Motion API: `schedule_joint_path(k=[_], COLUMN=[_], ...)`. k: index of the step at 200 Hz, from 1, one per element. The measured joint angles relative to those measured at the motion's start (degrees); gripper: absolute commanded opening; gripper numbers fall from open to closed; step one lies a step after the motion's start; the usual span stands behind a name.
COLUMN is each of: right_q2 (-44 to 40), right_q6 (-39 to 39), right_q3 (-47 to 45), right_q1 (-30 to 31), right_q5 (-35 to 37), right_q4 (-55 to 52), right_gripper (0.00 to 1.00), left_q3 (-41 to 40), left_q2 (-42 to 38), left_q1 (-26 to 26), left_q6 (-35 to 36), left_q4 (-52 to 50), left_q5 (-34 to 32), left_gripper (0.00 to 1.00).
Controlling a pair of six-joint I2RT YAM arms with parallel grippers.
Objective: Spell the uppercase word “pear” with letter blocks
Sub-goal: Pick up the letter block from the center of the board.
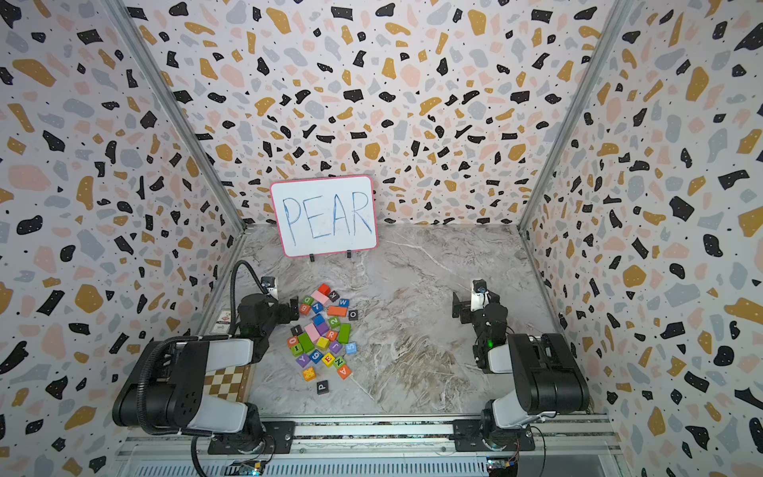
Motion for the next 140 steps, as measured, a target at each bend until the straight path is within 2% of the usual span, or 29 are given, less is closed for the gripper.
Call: schedule_joint_path(k=[140], right_q2=[0.00], right_q6=[0.02], right_q3=[0.00], right_q1=[0.00], right_q5=[-0.04], right_q4=[-0.02], right_gripper=[0.99], left_q3=[-0.02], left_q2=[-1.51], left_q1=[0.11], left_q6=[-0.20], left_q4=[0.59], left_q5=[-0.39], left_gripper=[0.99])
